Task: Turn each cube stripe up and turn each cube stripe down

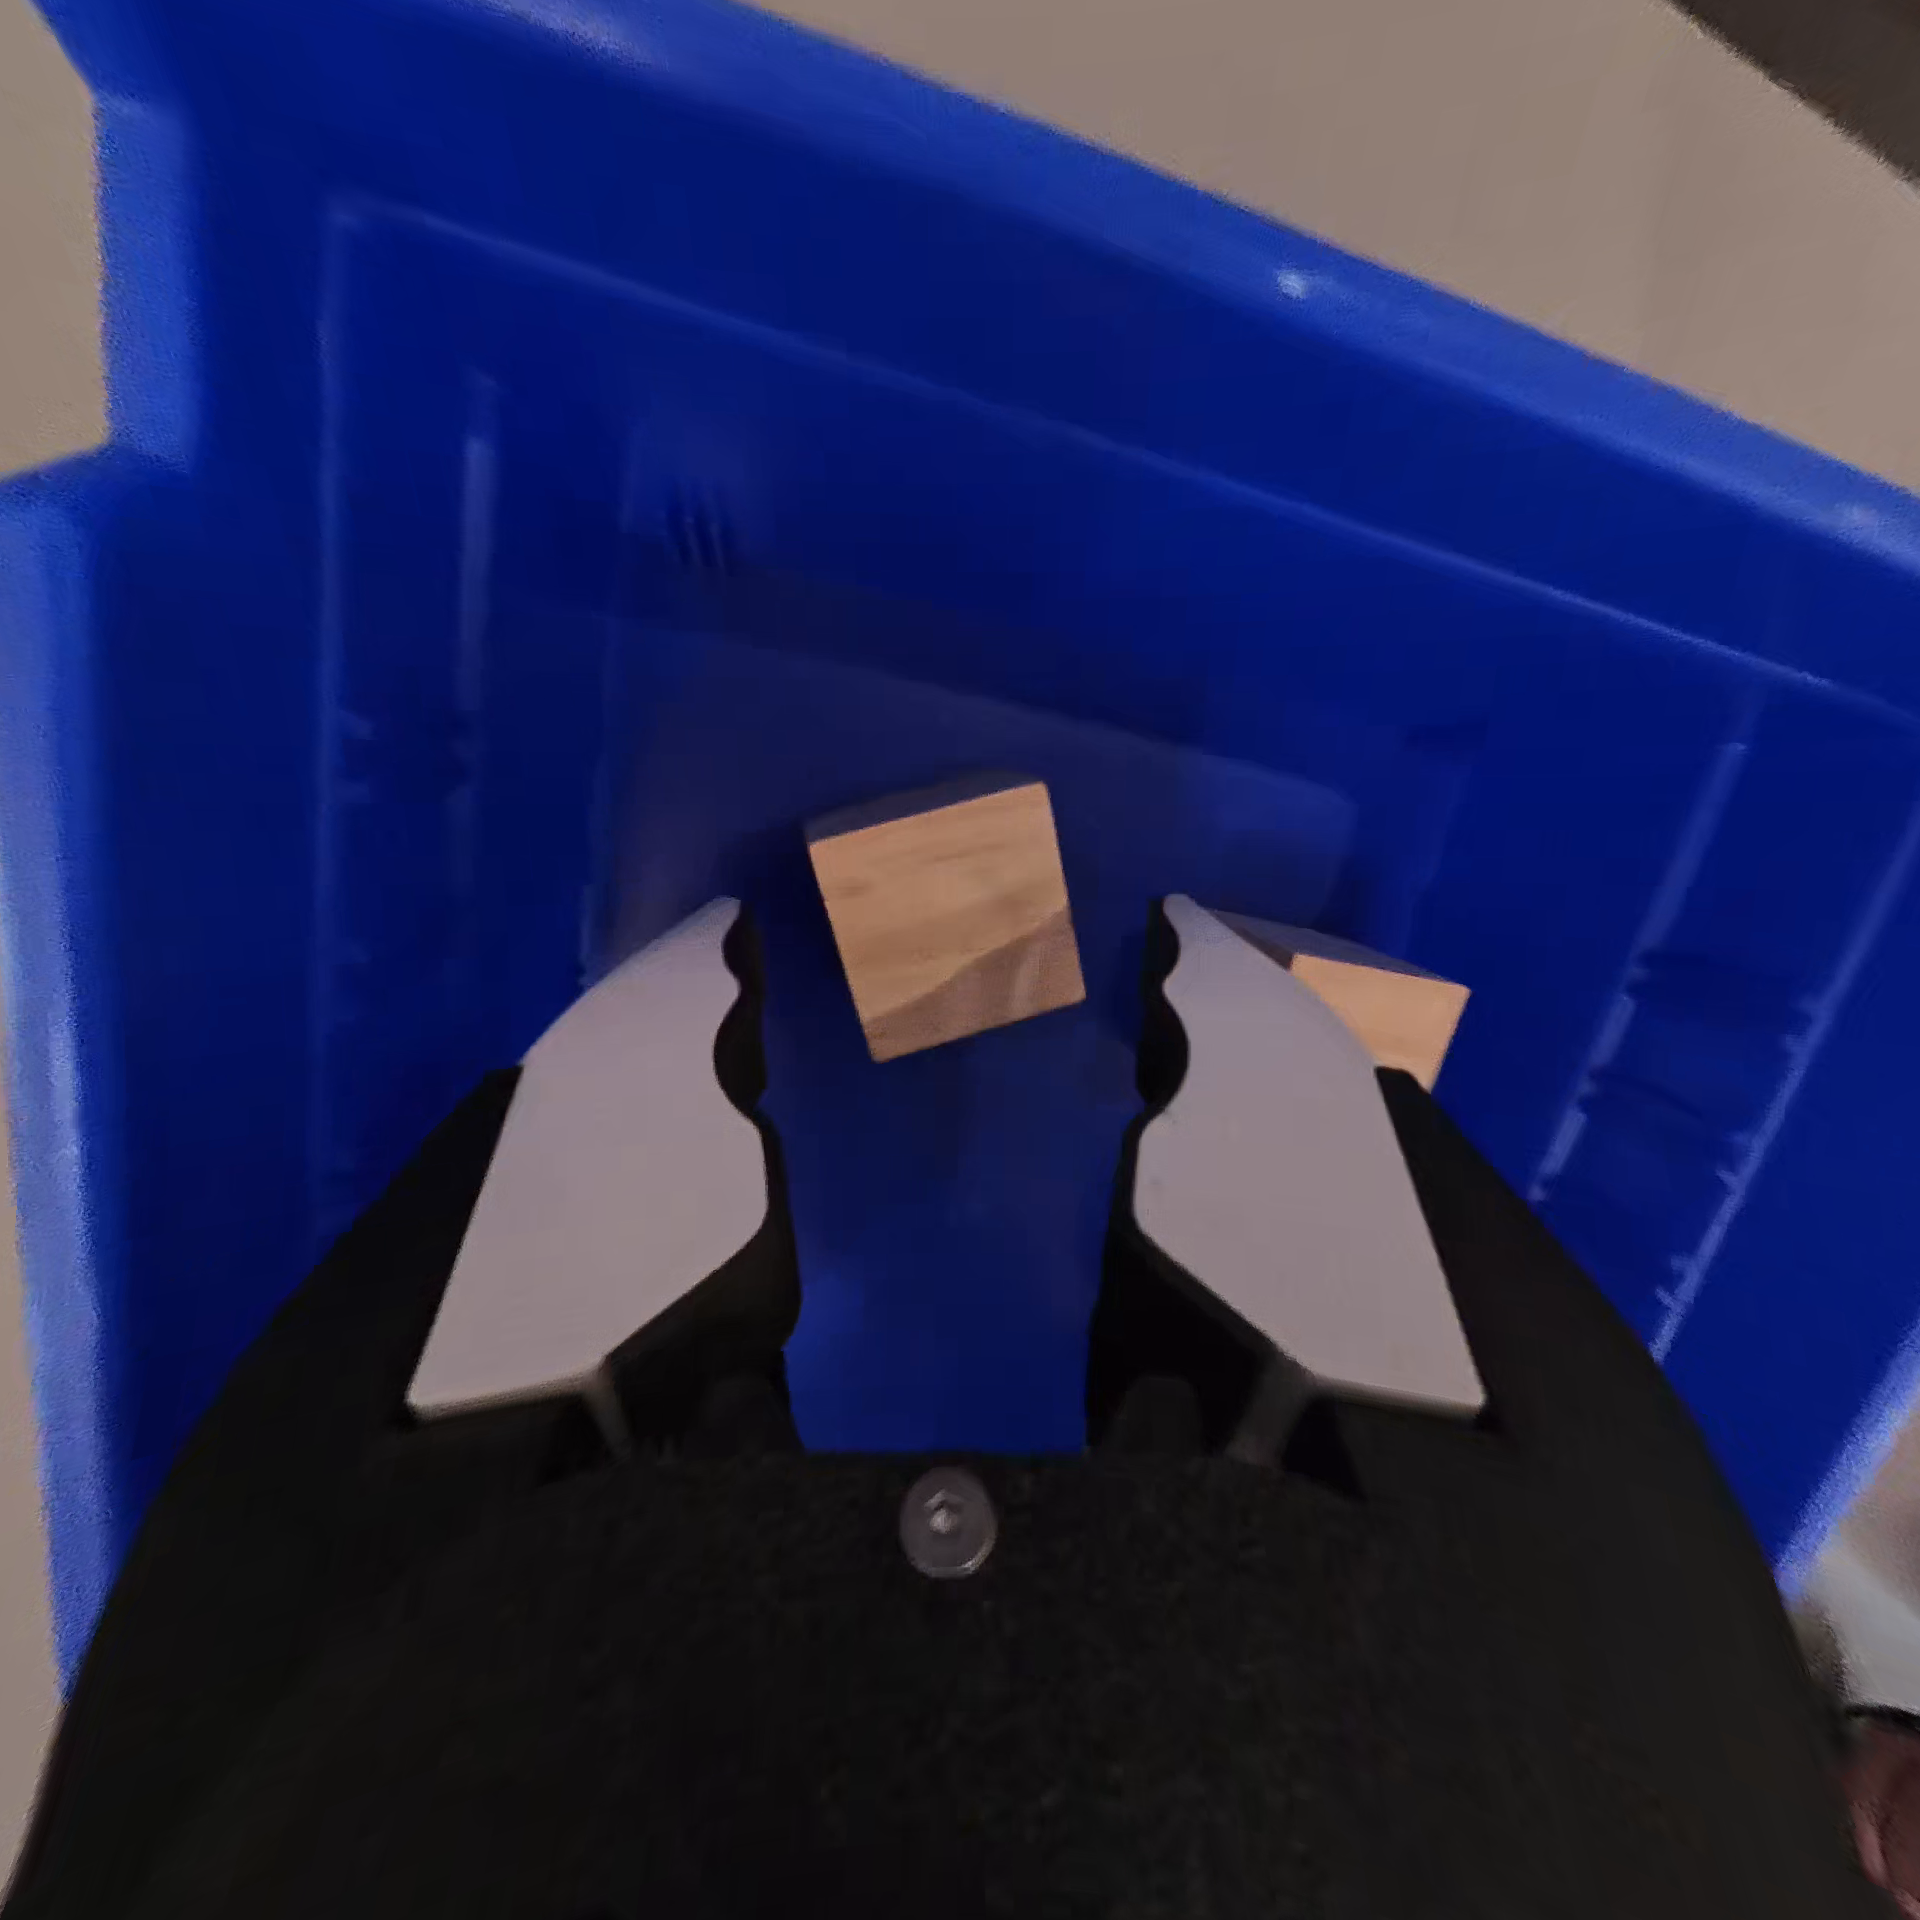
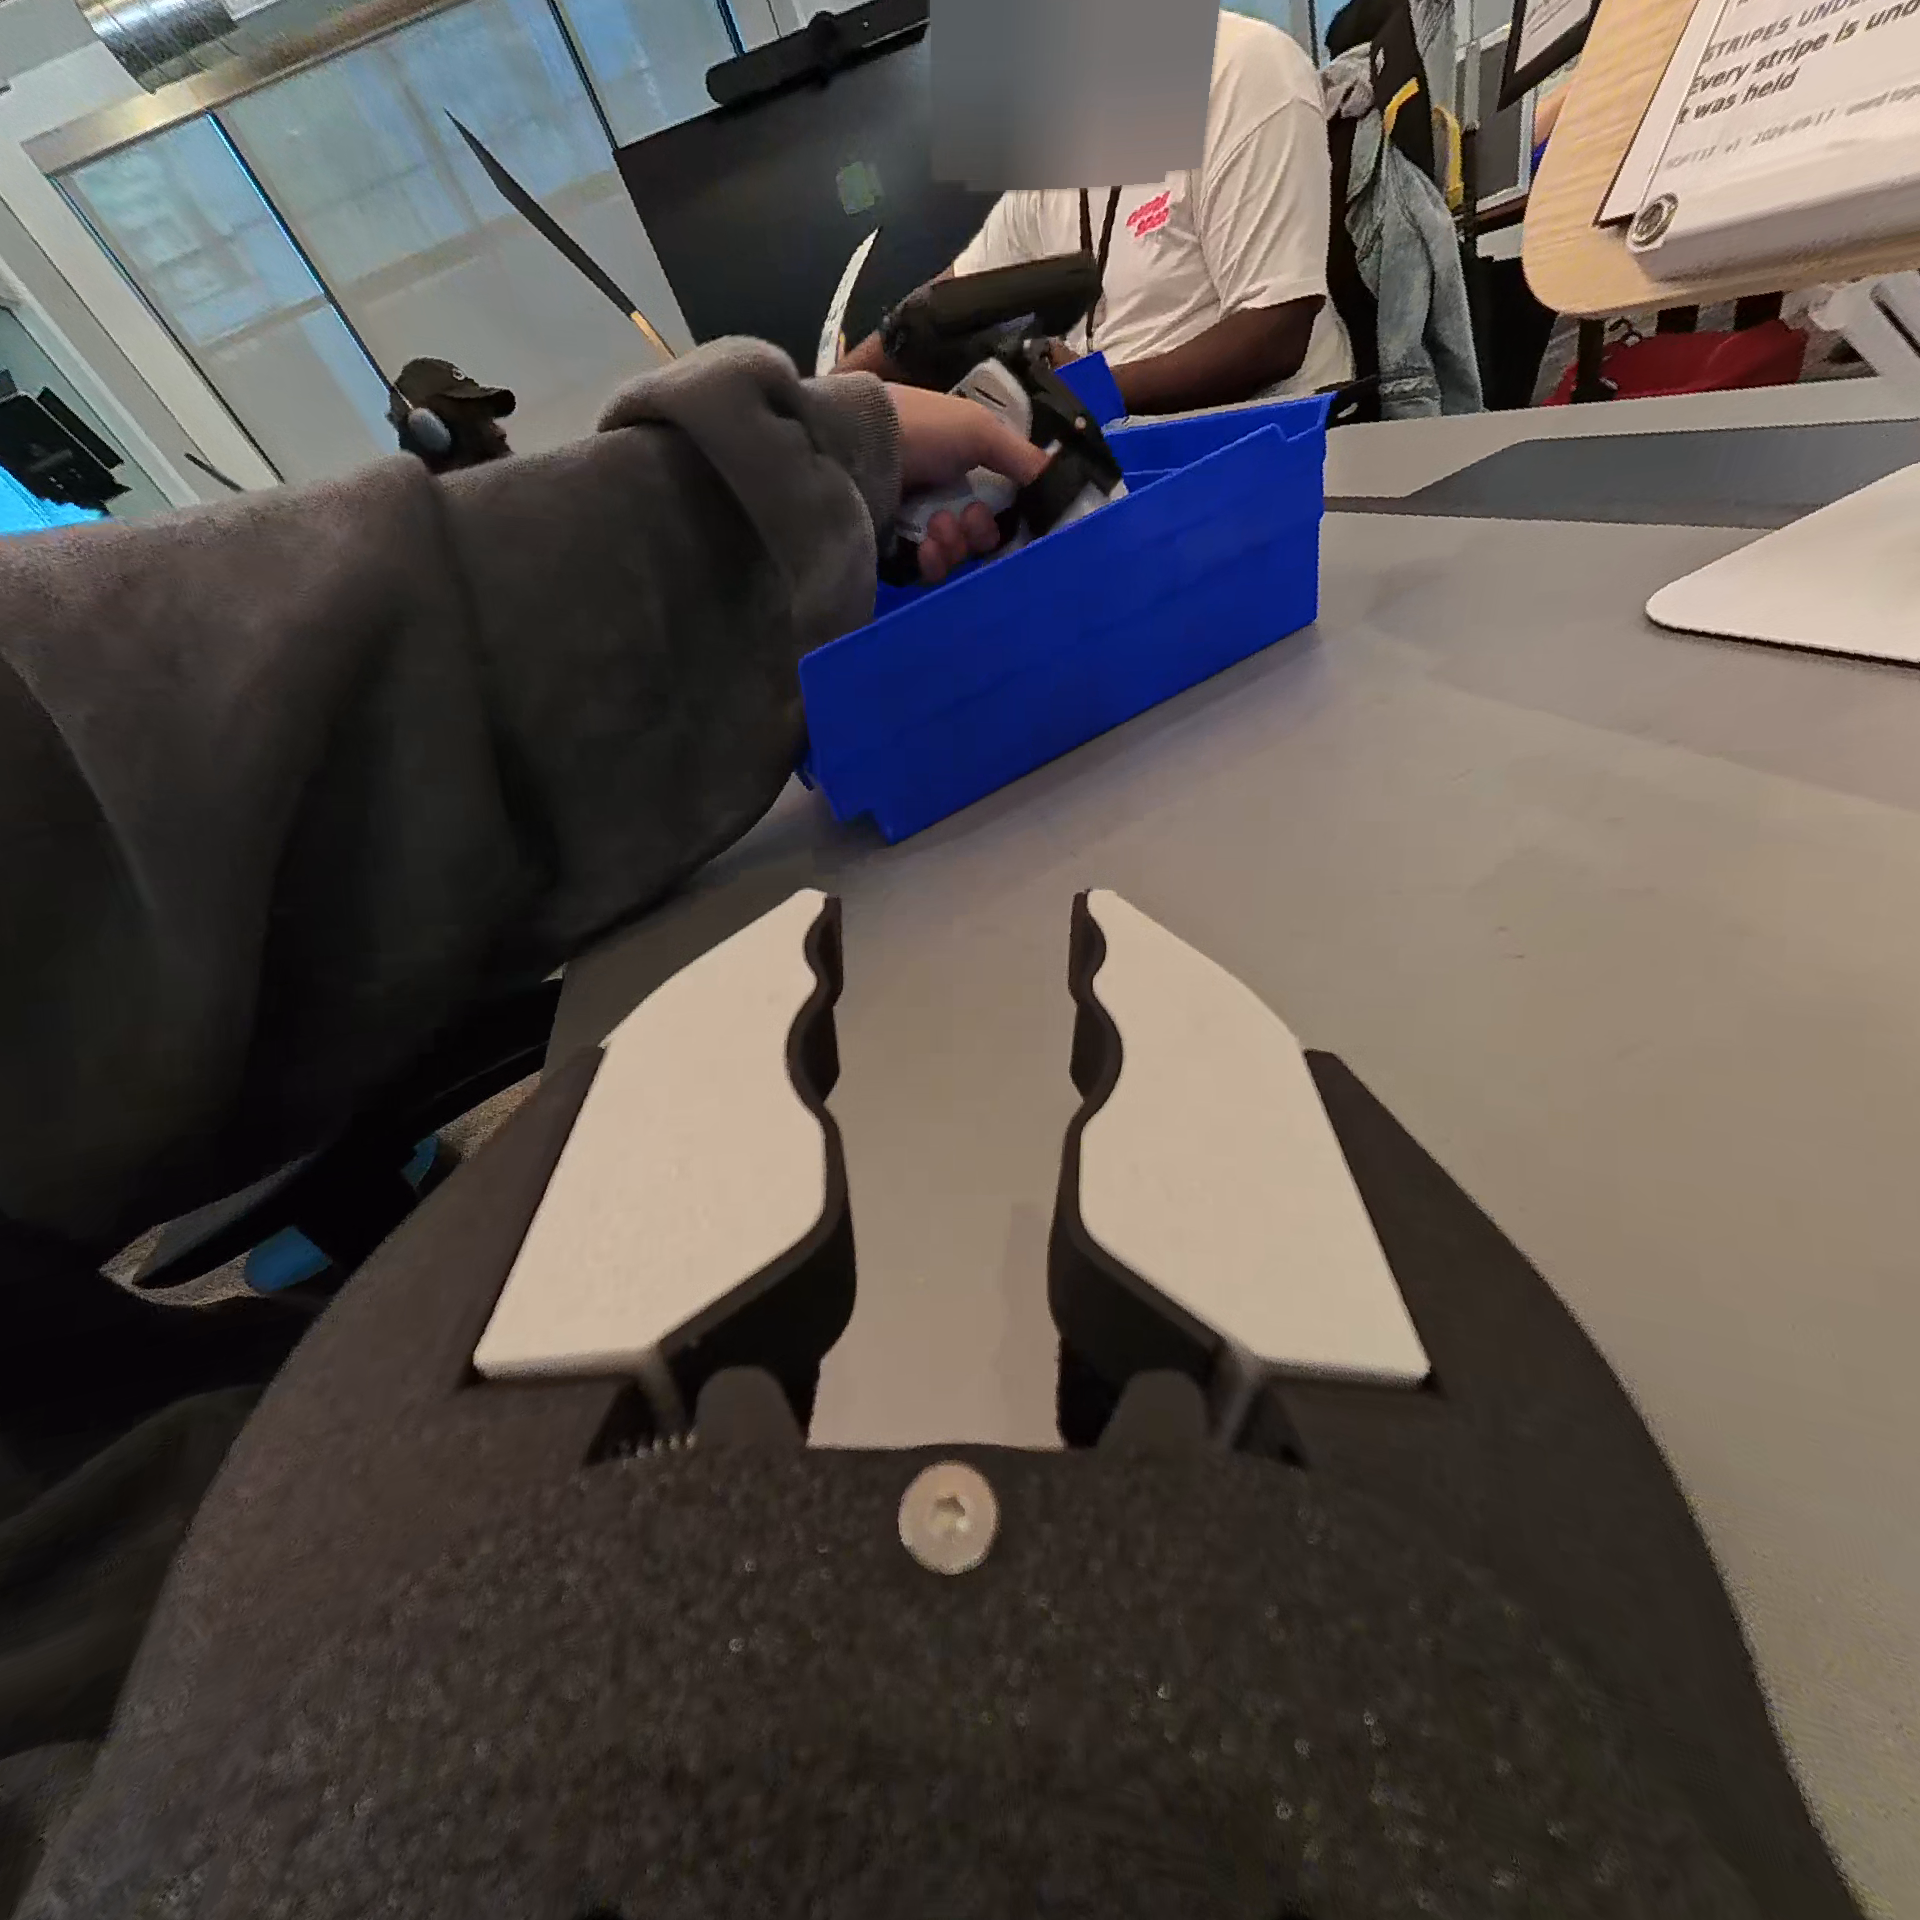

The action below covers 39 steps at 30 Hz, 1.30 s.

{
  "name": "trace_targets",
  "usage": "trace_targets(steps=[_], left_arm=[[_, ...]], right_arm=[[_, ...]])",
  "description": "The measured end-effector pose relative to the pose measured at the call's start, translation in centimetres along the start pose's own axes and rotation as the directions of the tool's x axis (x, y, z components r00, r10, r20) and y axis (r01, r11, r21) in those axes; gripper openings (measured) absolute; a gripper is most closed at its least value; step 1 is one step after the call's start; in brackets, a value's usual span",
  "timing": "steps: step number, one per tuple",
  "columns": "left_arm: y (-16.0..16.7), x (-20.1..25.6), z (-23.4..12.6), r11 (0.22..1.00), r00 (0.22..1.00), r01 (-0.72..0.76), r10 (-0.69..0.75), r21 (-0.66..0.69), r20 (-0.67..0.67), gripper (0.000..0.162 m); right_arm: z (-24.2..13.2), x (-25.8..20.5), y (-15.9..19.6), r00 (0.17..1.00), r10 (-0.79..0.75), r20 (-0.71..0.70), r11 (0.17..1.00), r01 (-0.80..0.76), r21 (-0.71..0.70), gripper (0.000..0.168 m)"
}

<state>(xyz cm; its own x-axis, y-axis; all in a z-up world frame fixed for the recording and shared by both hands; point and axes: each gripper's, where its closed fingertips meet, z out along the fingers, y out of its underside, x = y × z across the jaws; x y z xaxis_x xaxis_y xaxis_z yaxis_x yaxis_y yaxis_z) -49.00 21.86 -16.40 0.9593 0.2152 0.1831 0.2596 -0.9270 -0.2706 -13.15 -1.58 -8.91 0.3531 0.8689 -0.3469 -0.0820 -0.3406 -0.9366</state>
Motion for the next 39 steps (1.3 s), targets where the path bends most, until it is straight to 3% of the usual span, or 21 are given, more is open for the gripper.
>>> trace_targets(steps=[3, 4, 8, 13, 16, 19, 23, 28, 31, 36, 39], left_arm=[[0.1, -0.7, 0.6, 0.999, 0.998, -0.001, 0.003, -0.043, 0.066, 0.061], [0.1, -0.4, 0.6, 0.999, 0.999, 0.011, -0.008, -0.053, 0.05, 0.046], [0.1, -1.6, -0.4, 0.992, 0.979, -0.084, 0.099, -0.095, 0.175, 0.045], [-1.0, 0.5, -4.2, 0.99, 0.991, -0.136, 0.136, 0.042, 0.001, 0.045], [-0.3, 4.1, -7.9, 0.977, 0.951, -0.132, 0.173, 0.169, -0.258, 0.045], [2.5, 8.6, -12.2, 0.943, 0.837, -0.155, 0.284, 0.294, -0.468, 0.045], [9.5, 15.7, -15.6, 0.888, 0.651, -0.239, 0.447, 0.393, -0.614, 0.045], [19.8, 25.3, -17.1, 0.865, 0.277, -0.263, 0.493, 0.428, -0.825, 0.045], [23.8, 29.0, -17.5, 0.868, 0.039, -0.216, 0.465, 0.446, -0.885, 0.045], [25.8, 30.7, -15.8, 0.889, -0.136, -0.126, 0.423, 0.44, -0.896, 0.044], [26.7, 30.9, -14.2, 0.904, -0.142, -0.152, 0.381, 0.4, -0.914, 0.045]], right_arm=[[-0.1, 0.0, 0.1, 1.0, 0.006, 0.0, 1.0, -0.006, -0.006, 0.041], [-0.1, 0.1, 0.2, 1.0, 0.006, -0.001, 1.0, -0.006, -0.008, 0.041], [-0.1, 0.1, 0.1, 1.0, 0.016, 0.001, 1.0, -0.016, -0.007, 0.04], [-0.3, 0.2, 0.0, 1.0, 0.025, 0.003, 1.0, -0.025, 0.003, 0.04], [-0.4, 0.4, -0.2, 0.999, 0.036, 0.001, 0.999, -0.036, 0.015, 0.04], [-0.5, 0.7, -0.4, 0.998, 0.06, 0.0, 0.998, -0.06, 0.027, 0.04], [-0.9, 1.2, -0.8, 0.994, 0.106, 0.007, 0.993, -0.106, 0.059, 0.04], [-1.4, 1.6, -1.4, 0.981, 0.19, 0.049, 0.976, -0.194, 0.103, 0.043], [-1.5, 0.9, -1.8, 0.959, 0.248, 0.136, 0.956, -0.265, 0.128, 0.048], [-1.6, -1.0, -2.7, 0.815, 0.435, 0.383, 0.855, -0.507, 0.106, 0.064], [-1.1, -0.9, -2.5, 0.741, 0.536, 0.404, 0.792, -0.607, 0.063, 0.074]])
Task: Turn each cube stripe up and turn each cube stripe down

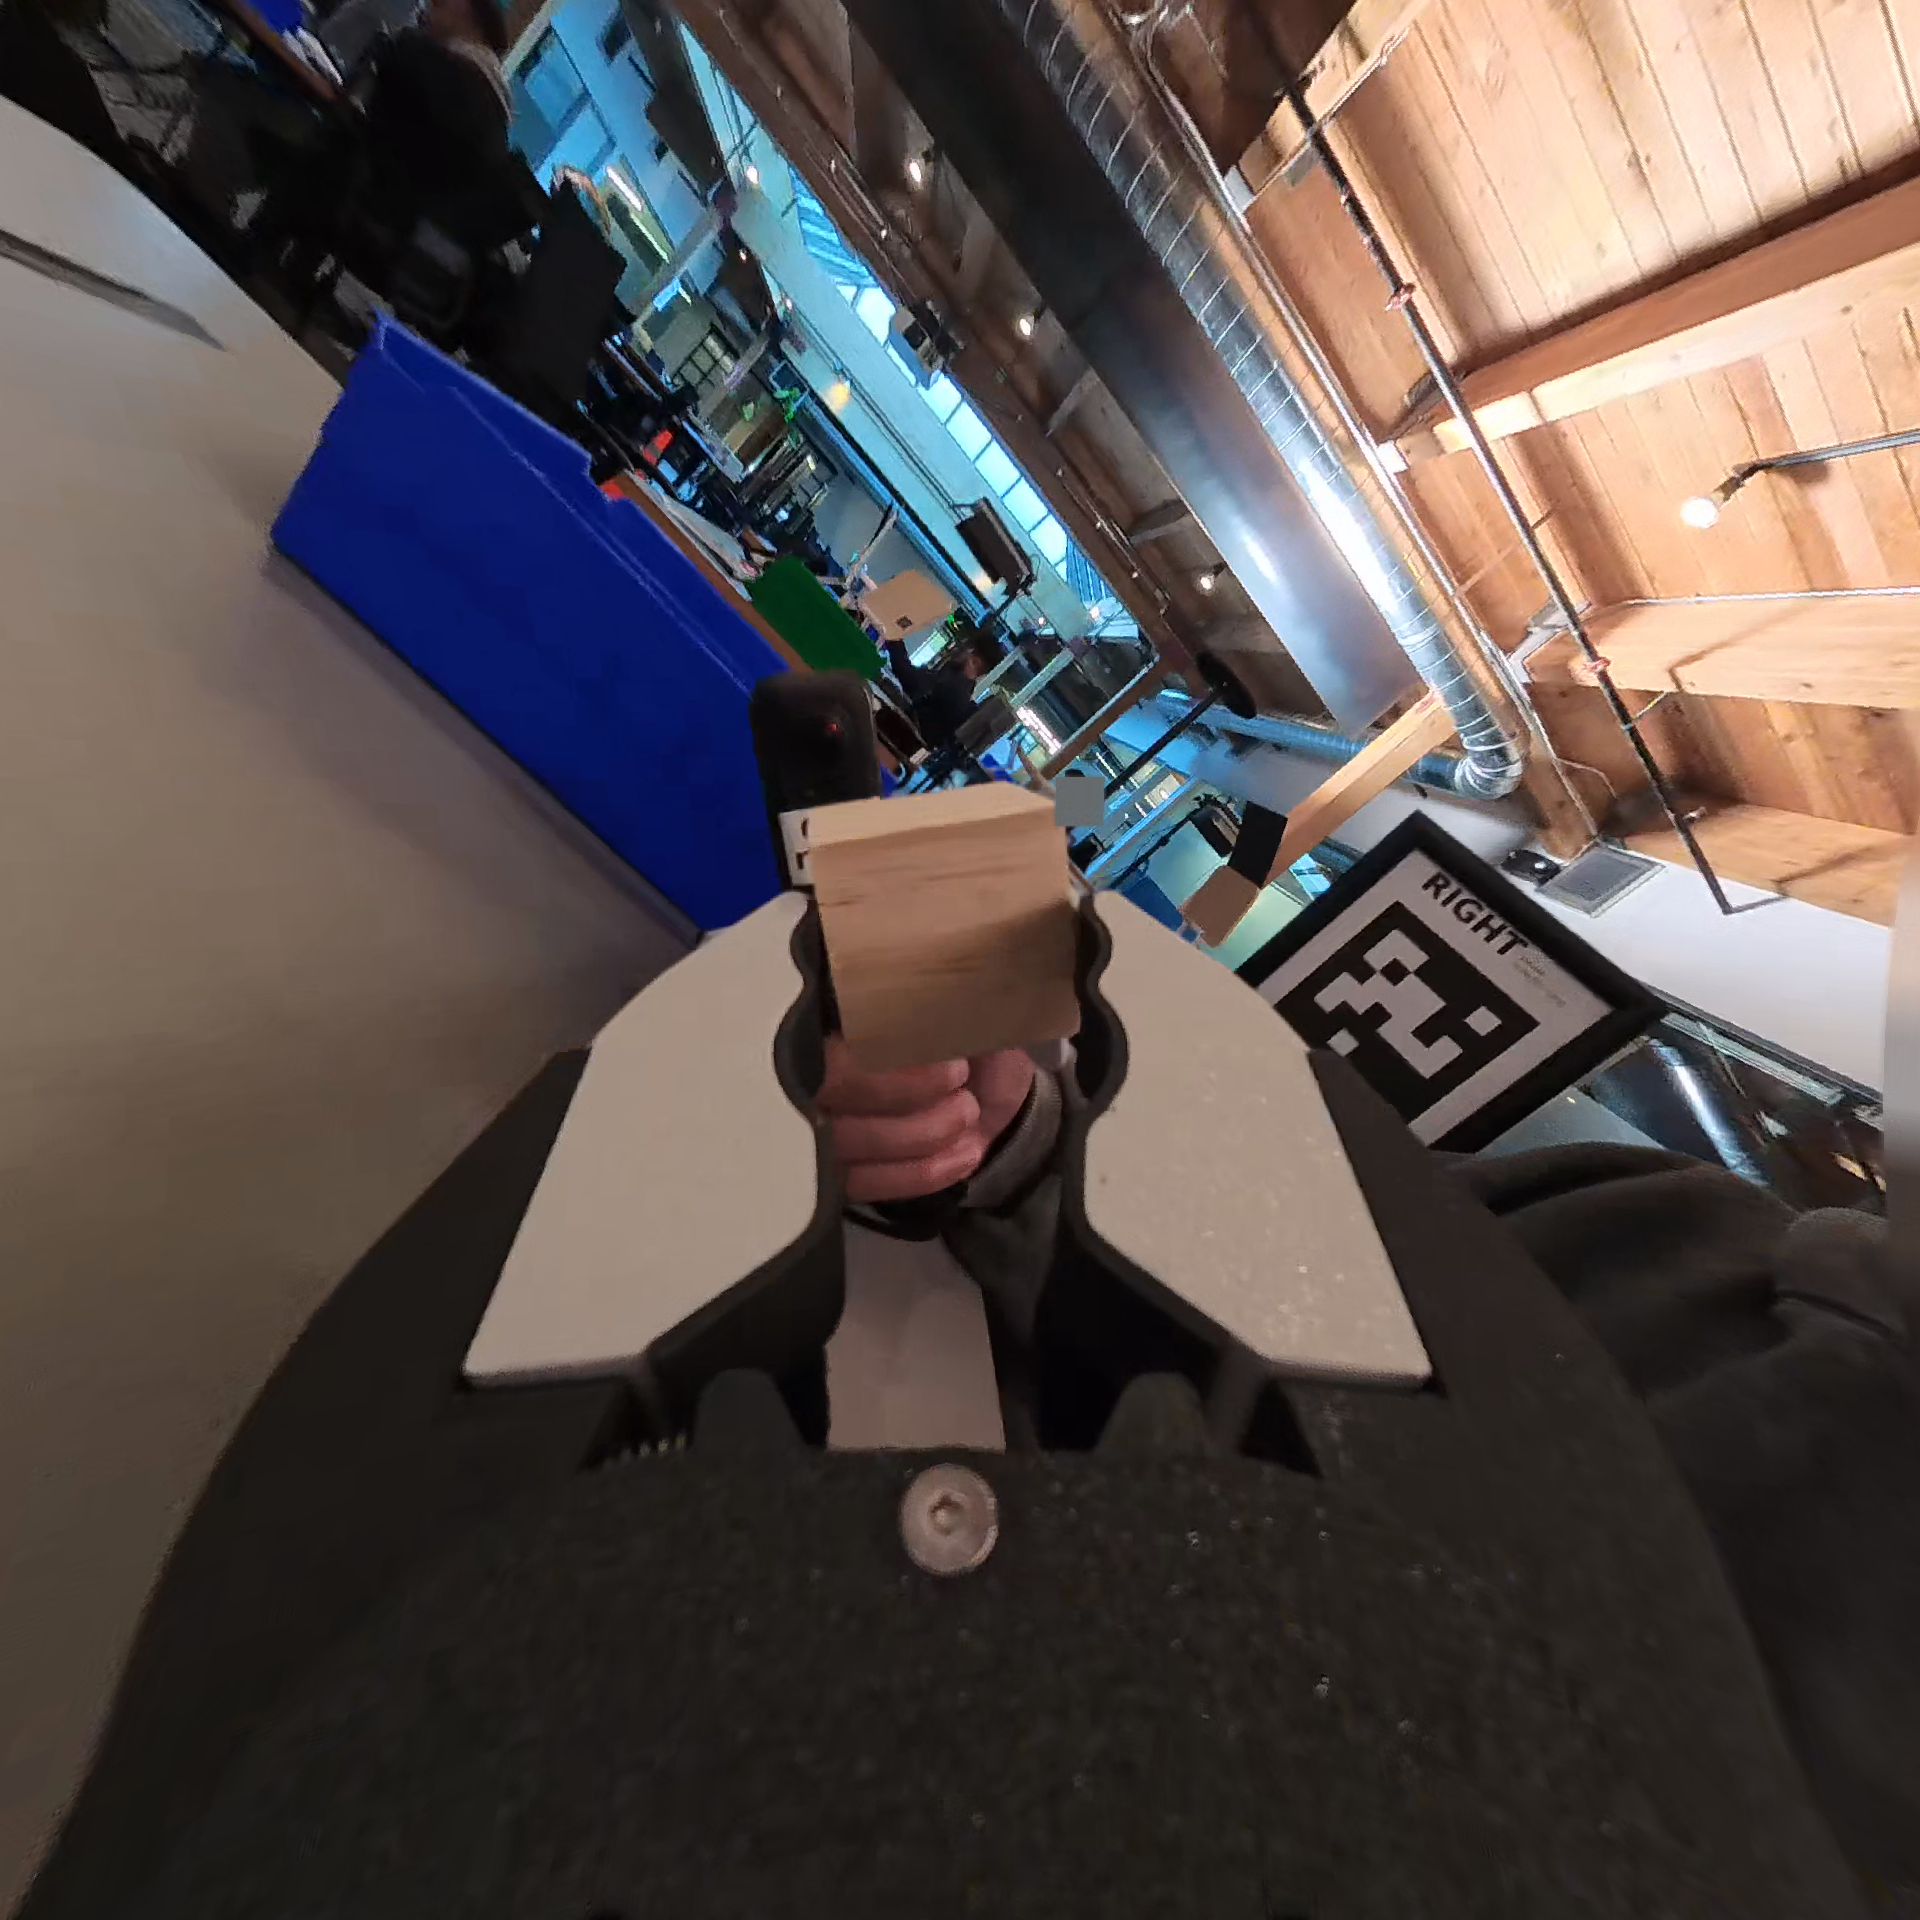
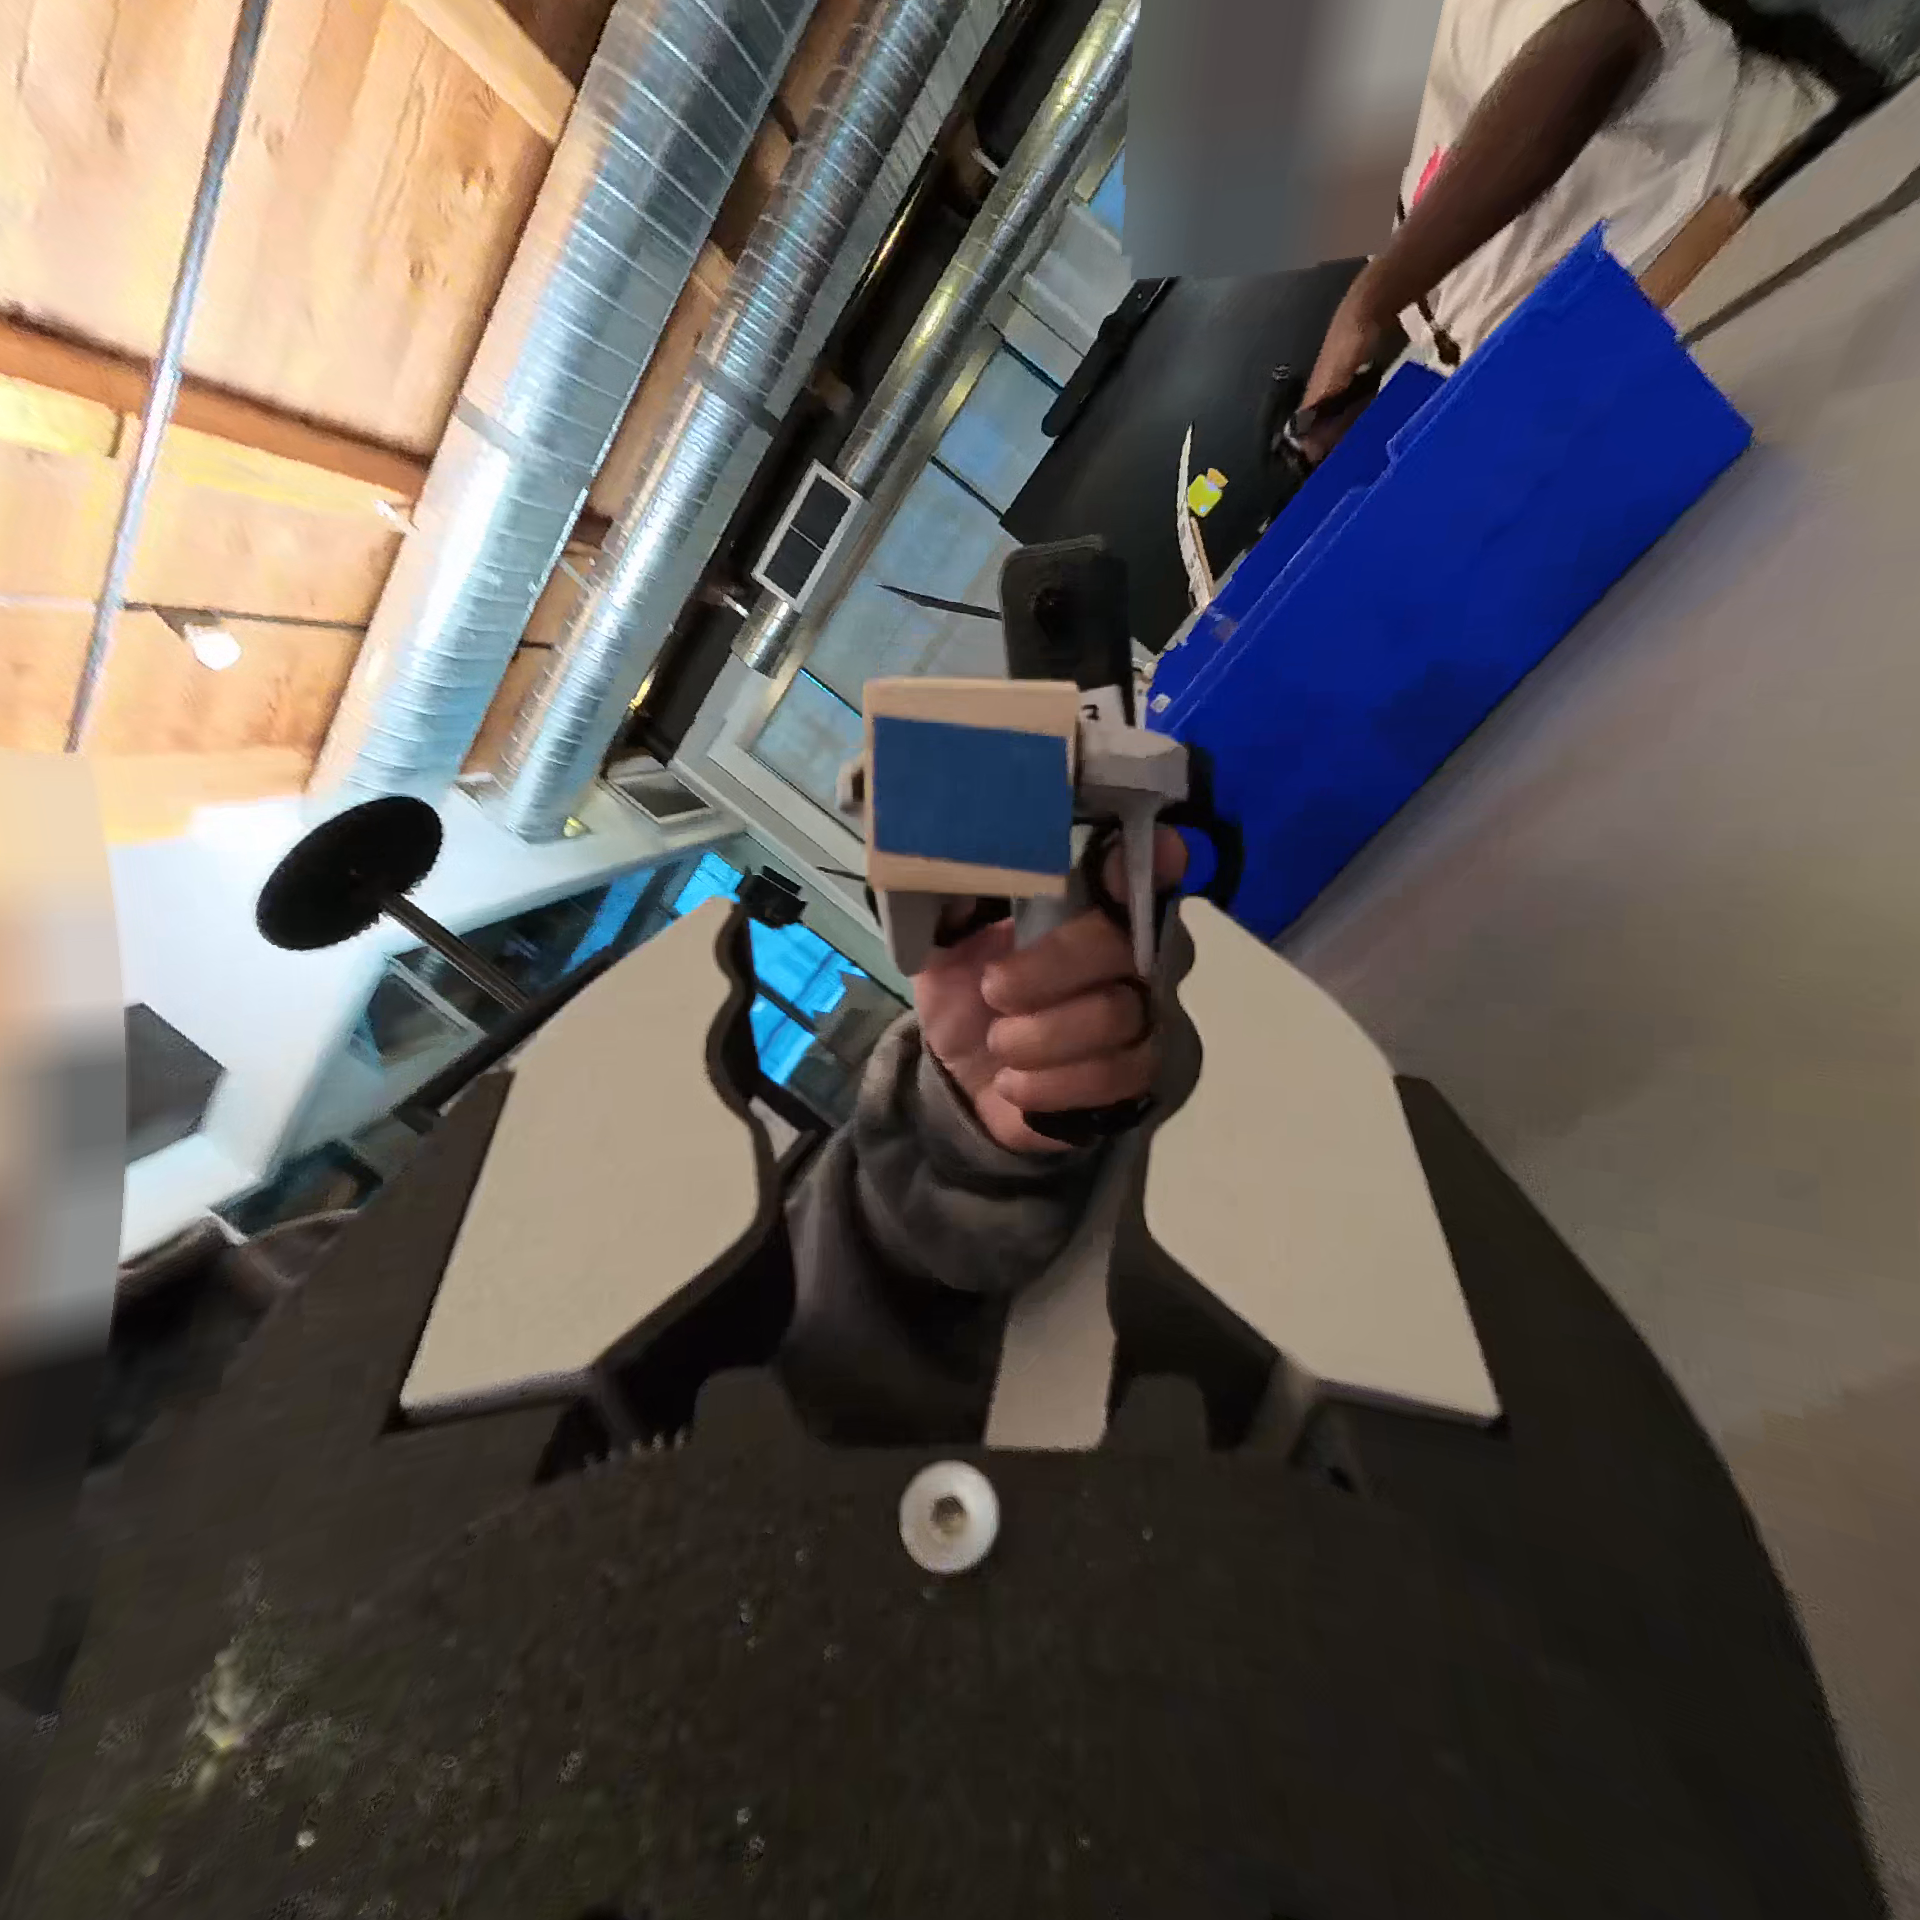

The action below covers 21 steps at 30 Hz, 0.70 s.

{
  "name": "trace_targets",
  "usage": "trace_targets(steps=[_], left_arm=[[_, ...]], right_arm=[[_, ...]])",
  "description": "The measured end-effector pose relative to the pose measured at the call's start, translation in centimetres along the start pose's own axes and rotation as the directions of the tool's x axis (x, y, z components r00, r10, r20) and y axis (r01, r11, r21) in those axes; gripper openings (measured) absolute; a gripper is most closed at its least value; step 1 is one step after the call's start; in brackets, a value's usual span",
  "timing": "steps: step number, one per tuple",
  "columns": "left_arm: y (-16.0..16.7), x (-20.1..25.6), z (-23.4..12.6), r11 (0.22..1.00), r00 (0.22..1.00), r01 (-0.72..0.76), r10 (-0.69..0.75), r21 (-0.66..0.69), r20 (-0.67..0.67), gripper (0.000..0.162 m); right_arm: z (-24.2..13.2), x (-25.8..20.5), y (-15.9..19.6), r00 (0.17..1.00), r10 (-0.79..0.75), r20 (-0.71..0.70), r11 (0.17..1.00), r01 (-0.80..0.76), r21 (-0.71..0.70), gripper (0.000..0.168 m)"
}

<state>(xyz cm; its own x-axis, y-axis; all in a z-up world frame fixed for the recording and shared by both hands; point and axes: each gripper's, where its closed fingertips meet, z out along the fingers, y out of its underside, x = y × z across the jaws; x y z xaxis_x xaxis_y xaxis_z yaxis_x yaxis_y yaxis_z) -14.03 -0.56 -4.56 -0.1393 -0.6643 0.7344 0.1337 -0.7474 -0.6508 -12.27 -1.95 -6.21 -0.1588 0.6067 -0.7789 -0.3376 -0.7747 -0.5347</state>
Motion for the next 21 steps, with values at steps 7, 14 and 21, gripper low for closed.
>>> trace_targets(steps=[7, 14, 21], left_arm=[[2.0, -0.8, 1.2, 0.997, 1.0, -0.008, 0.01, -0.078, 0.021, 0.045], [2.4, -0.8, 1.4, 0.995, 1.0, 0.021, -0.019, -0.097, 0.019, 0.045], [1.3, -0.9, -1.7, 0.994, 0.965, -0.078, 0.093, -0.074, 0.245, 0.079]], right_arm=[[1.3, 0.1, 0.6, 0.999, 0.01, -0.034, 1.0, -0.011, -0.024, 0.07], [0.8, 0.9, 0.7, 0.997, 0.012, -0.072, 0.999, -0.015, -0.036, 0.044], [0.3, -0.1, 0.4, 0.989, -0.106, -0.1, 0.993, 0.099, -0.069, 0.044]])
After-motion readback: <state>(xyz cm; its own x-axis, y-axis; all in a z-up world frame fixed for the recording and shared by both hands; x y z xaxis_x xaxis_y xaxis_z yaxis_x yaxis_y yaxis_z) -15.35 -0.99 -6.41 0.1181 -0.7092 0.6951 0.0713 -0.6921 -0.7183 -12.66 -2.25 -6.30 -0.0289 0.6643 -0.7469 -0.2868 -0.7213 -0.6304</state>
